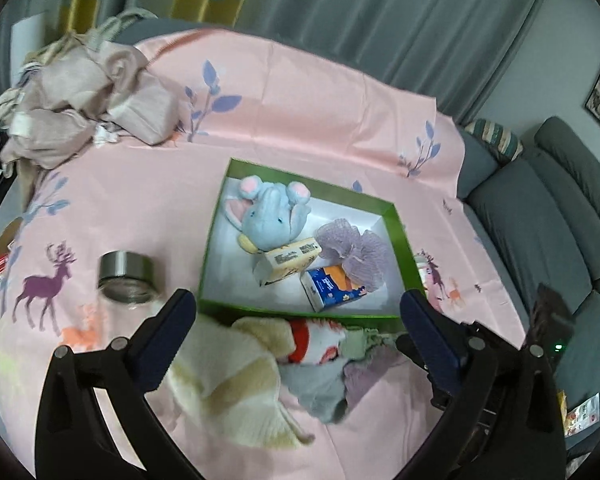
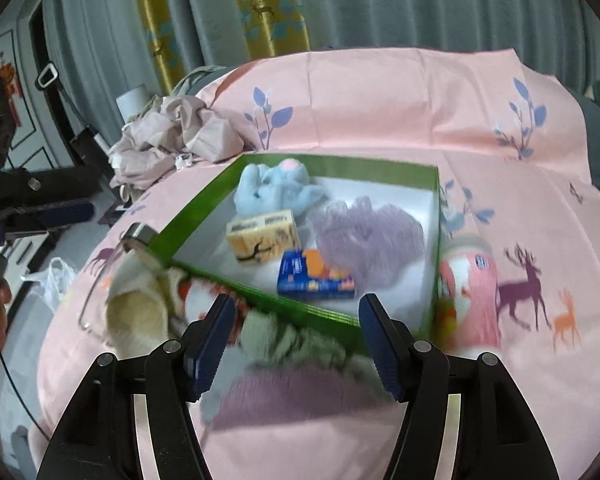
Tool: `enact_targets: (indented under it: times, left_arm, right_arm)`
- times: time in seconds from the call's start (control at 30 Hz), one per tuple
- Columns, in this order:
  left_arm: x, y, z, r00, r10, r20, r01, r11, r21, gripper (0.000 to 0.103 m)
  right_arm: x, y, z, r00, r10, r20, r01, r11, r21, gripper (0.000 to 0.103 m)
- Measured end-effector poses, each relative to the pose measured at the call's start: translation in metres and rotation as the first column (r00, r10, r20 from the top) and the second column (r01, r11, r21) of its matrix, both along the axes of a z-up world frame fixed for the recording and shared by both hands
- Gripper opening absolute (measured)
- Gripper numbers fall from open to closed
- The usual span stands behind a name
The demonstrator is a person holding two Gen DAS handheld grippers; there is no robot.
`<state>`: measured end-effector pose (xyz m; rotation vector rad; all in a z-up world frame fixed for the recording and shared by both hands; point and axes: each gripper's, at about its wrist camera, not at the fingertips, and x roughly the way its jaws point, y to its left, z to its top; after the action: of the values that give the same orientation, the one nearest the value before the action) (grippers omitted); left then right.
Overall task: Organize soft objects
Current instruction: 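Move the right gripper to the cream knitted towel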
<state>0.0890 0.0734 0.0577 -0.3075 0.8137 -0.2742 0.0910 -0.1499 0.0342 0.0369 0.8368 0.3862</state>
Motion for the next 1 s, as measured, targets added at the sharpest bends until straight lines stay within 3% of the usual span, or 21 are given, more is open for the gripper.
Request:
enact_targets:
  times: [0.23,0.5,0.73,1.0]
  left_arm:
    - [-0.044,0.031,-0.010,0.997,0.078,-0.013,-0.078,0.995,-0.058,0.102]
    - [-0.074,0.042,-0.062,0.990,0.068,-0.127,-0.090,0.979,-0.180,0.102]
    - [-0.078,0.038,-0.107,0.967,0.059,-0.247,-0.115,0.969,-0.220,0.102]
    - [-0.065,0.029,-0.123,0.965,0.008,-0.261,-0.079,0.962,-0.261,0.102]
  right_arm:
    - [-0.029,-0.008,-0.005,0.999,0.024,-0.030,-0.022,0.998,0.059,0.065]
    - [-0.054,0.017,-0.021,0.988,0.142,-0.067,-0.137,0.988,0.077,0.065]
    - [-0.071,0.058,-0.042,0.949,0.297,-0.106,-0.291,0.954,0.066,0.065]
    - [-0.067,0.094,-0.066,0.917,0.367,-0.158,-0.365,0.930,0.042,0.065]
